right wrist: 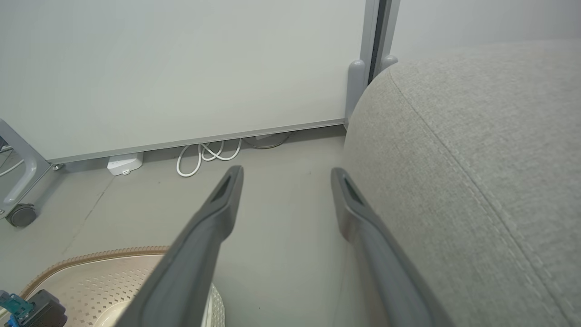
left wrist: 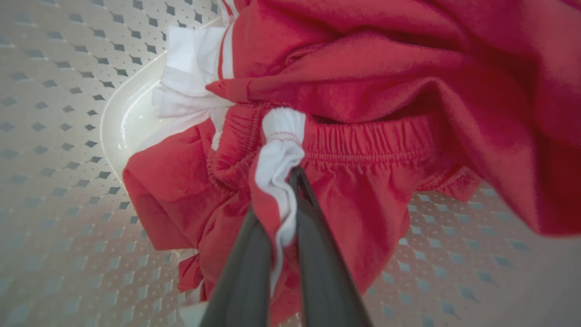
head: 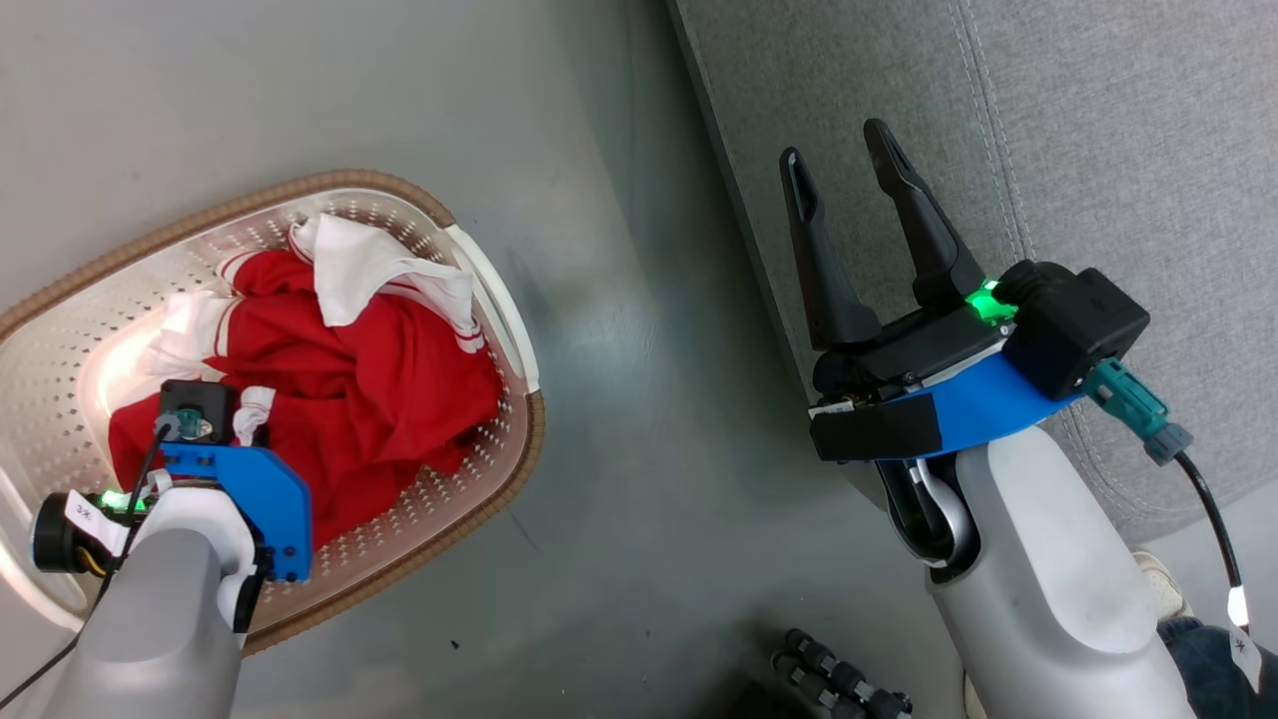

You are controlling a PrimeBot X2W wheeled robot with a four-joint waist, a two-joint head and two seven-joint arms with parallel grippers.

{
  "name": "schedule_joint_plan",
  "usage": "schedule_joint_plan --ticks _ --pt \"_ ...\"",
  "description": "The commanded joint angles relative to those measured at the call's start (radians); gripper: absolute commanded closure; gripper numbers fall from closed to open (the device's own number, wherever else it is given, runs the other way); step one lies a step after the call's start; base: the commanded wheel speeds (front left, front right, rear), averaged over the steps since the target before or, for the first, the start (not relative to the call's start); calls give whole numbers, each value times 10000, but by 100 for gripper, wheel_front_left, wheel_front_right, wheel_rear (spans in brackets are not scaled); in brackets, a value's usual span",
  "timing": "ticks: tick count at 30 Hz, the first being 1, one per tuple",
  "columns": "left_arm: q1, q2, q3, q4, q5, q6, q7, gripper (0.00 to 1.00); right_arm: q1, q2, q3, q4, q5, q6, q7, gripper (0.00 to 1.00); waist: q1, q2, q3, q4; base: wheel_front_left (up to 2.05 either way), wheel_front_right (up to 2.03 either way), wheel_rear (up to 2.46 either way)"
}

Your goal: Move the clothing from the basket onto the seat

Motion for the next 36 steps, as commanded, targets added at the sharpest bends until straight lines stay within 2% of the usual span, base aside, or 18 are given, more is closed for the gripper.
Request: schedule_joint_plan --ticks 1,8,16,22,24,28,33,36 --pt "-152 2 -15 27 -25 -37 -71 100 -71 -6 -19 43 -56 -3 -41 0 0 0 -101 55 0 0 0" --pt "96 -570 -404 379 12 -291 -443 100 318 -11 -126 496 -612 -3 -29 0 0 0 -1366 575 0 0 0" --pt "209 -1568 -1140 874 21 -807 -1013 100 1458 -16 -357 1502 -1664 -3 -20 0 0 0 -4137 1617 0 0 0" --pt "176 -1875 -1924 756 -362 -1055 -1329 100 2455 -16 -581 1946 -2245 -3 281 0 0 0 -6012 2293 0 0 0" --pt "514 -1926 -2900 -204 -1355 -1089 -1260 100 2932 -17 -575 1881 -2375 -3 549 0 0 0 -6753 2477 0 0 0" --pt "495 -1864 -4090 -1343 -2585 -1087 -1088 100 3506 -16 -656 1602 -2434 -3 898 0 0 0 -7424 2752 0 0 0" --pt "-83 -1884 -5141 -2488 -3963 -1090 -1139 100 4129 -16 -486 1102 -2538 -3 1388 0 0 0 -8054 3022 0 0 0" --pt "-460 -1883 -5510 -2872 -4420 -1082 -1219 100 4278 -16 -442 850 -2571 -3 1559 0 0 0 -8168 3080 0 0 0"
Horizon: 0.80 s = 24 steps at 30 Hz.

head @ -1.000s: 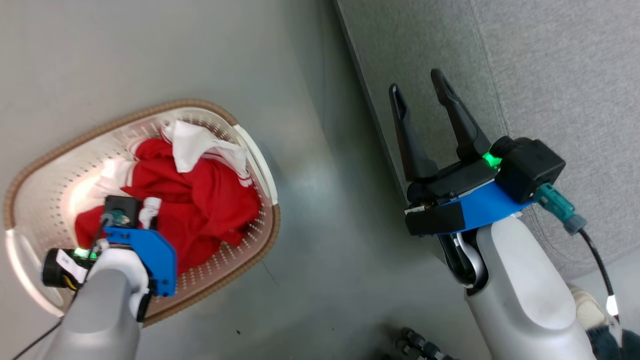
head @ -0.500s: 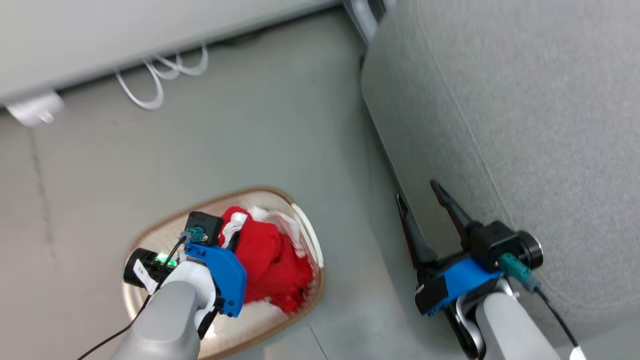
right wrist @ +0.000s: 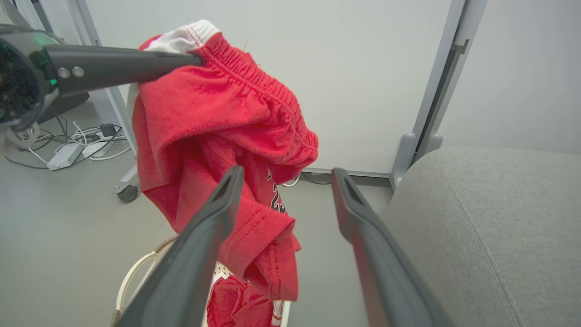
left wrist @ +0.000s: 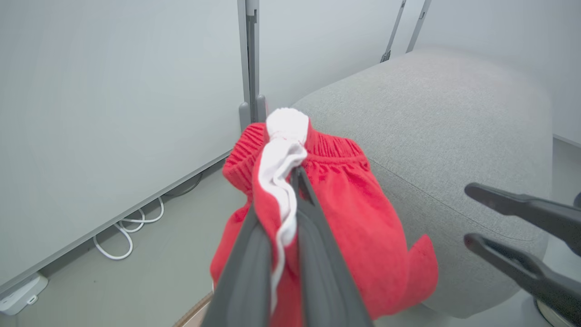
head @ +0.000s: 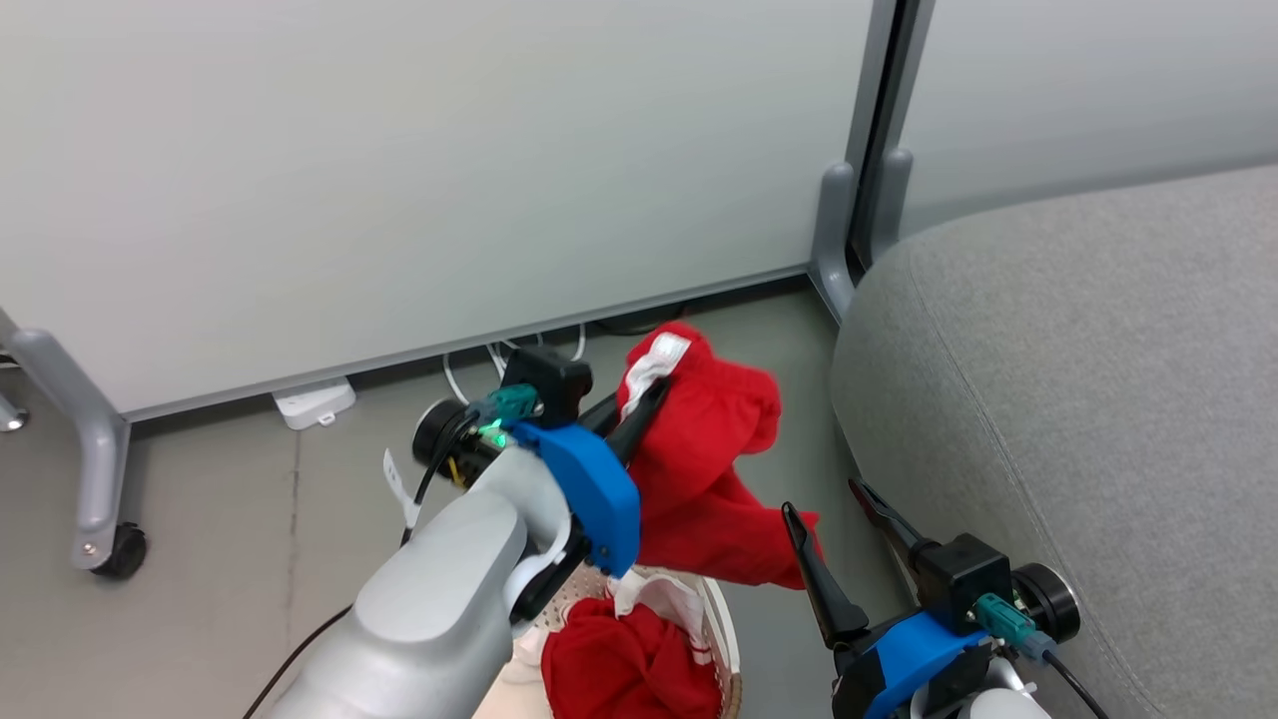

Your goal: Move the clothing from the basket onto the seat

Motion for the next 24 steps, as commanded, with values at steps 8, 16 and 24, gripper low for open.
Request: schedule_joint_plan --ticks 8,16,24 --pt "-944 30 -1006 -588 -1003 419 -298 100 322 -27 191 -417 45 -3 273 0 3 -1 -478 174 0 0 0" --pt "-1249 29 -1795 -329 -1670 738 -582 100 294 -27 457 -538 -9 -3 424 0 3 -1 -570 -15 0 0 0" --pt "-1348 29 -2384 -69 -2251 839 -804 100 -139 -26 828 -569 105 -3 598 0 3 -1 -507 -100 0 0 0"
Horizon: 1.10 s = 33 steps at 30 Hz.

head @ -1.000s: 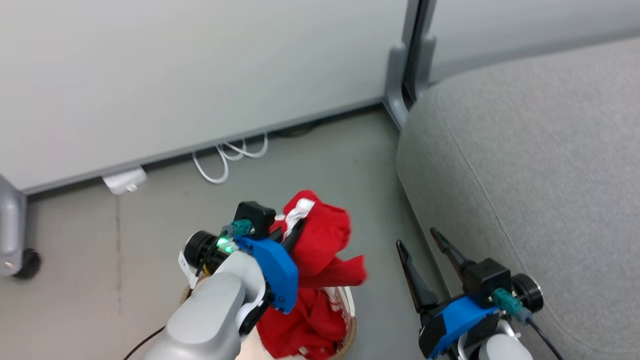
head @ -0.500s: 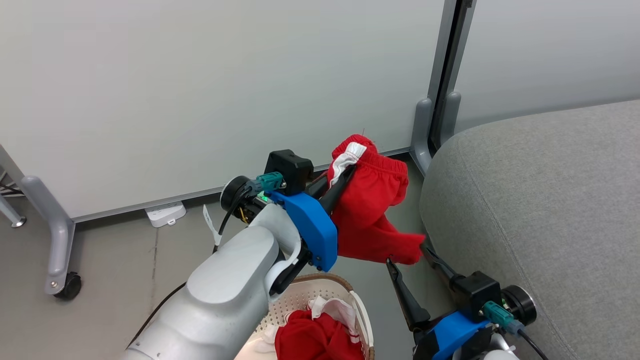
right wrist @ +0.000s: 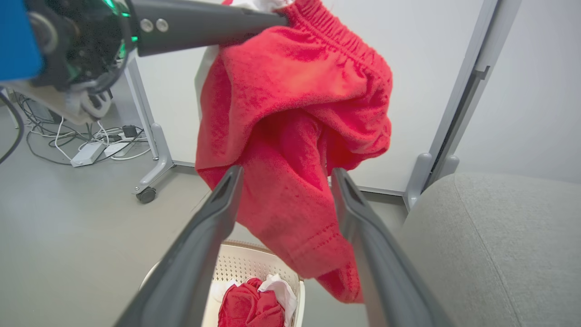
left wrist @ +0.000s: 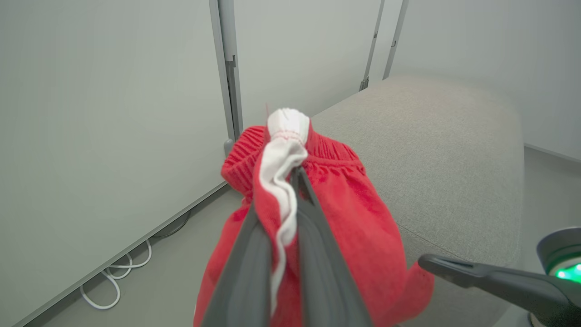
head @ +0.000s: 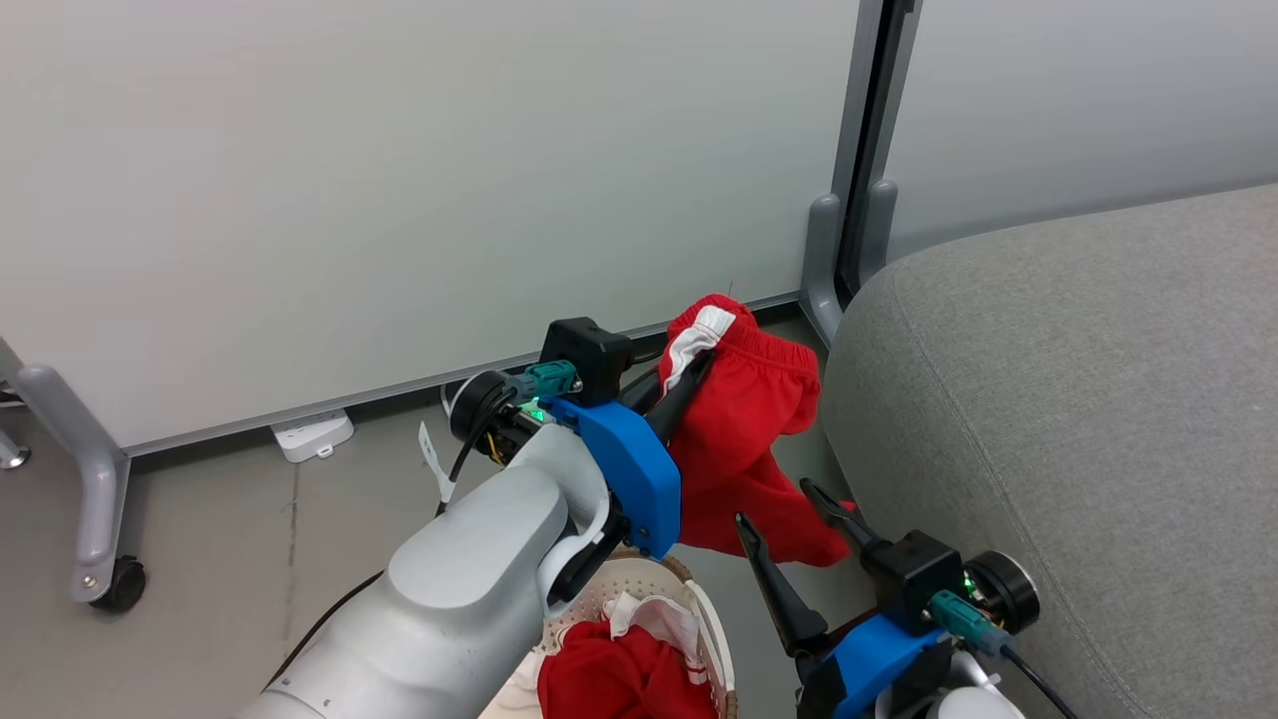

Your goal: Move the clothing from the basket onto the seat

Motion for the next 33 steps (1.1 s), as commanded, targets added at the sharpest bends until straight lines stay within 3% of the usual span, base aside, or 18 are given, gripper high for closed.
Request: schedule_joint_plan --ticks 1,24,25,26,27,33 --pt "-172 29 -105 20 -103 62 -101 100 -258 -22 139 16 144 -3 29 0 0 -1 18 13 0 0 0" --pt "-656 27 -1308 76 -1328 246 -604 100 -3182 -22 1421 2941 303 -3 121 0 0 -1 114 163 0 0 0" --pt "-667 27 -1353 66 -1388 258 -621 100 -3299 -25 1462 3107 226 -3 156 14 0 -1 112 174 0 0 0" --pt "-682 26 -1391 58 -1430 270 -624 100 -3406 -22 1490 3231 198 -3 155 62 0 -1 112 185 0 0 0" --pt "-721 27 -1458 48 -1520 281 -684 100 -3591 -21 1559 3457 76 -3 102 100 0 -1 114 206 0 0 0" --pt "-791 27 -1663 152 -1748 266 -809 100 -3722 -22 1578 3880 99 -3 -100 100 0 -1 89 246 0 0 0"
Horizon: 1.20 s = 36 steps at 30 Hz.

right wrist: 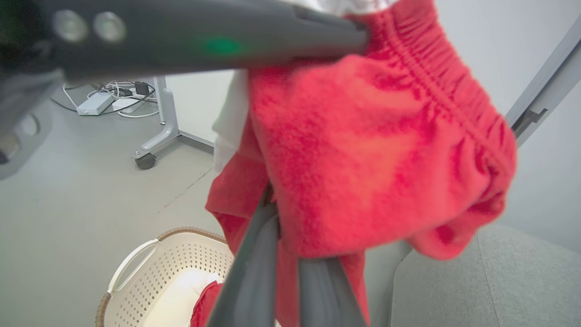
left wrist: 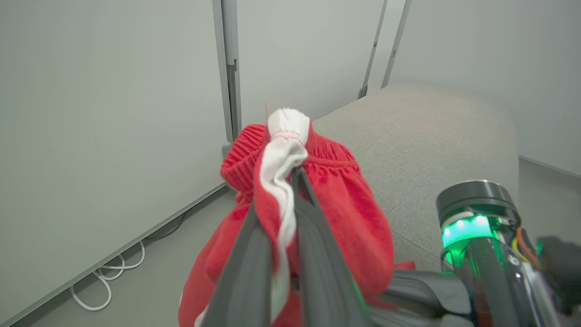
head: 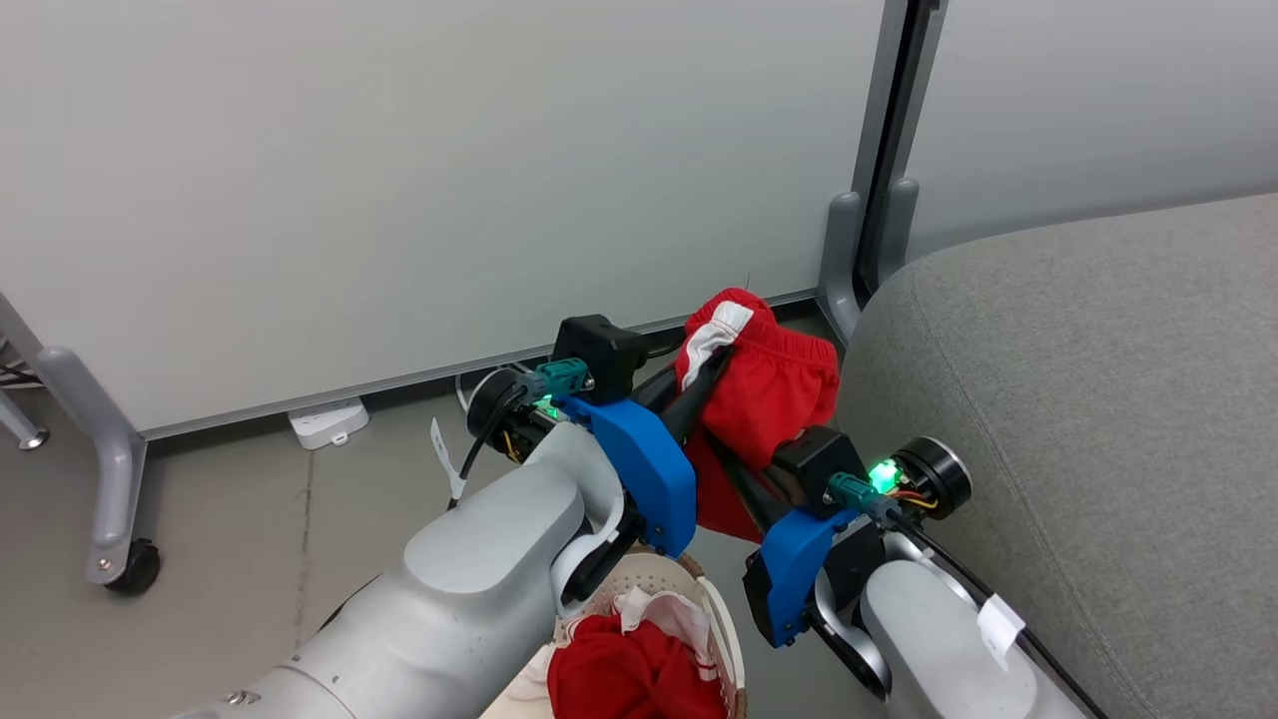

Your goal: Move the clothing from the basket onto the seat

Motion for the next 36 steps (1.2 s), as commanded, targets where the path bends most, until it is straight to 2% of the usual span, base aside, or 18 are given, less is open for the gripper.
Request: schedule_joint_plan --ticks 1,19,20,21,22,30,36 --pt "-145 25 -52 32 -46 5 -75 100 -133 -22 6 75 5 -3 -82 100 0 0 -11 4 0 0 0" --pt "-20 25 -388 329 -510 -30 -327 100 159 -20 163 166 15 -3 -459 100 0 0 -179 -81 0 0 0" --pt "-10 25 -399 349 -522 -16 -326 80 164 -20 177 162 8 -3 -461 100 0 0 -179 -85 0 0 0" --pt "-31 25 -408 358 -526 13 -351 17 165 -20 184 157 7 -3 -460 100 0 0 -175 -87 0 0 0" --pt "-51 25 -419 365 -519 17 -374 0 162 -20 186 145 1 -3 -462 100 0 0 -167 -88 0 0 0" --pt "134 27 -174 371 -236 -100 -551 0 164 -19 157 75 -28 -3 -505 100 0 0 -96 -33 0 0 0" --pt "1706 616 2197 -1240 1357 -56 -549 0 288 -20 -34 156 -194 -3 -539 100 0 0 34 98 0 0 0"
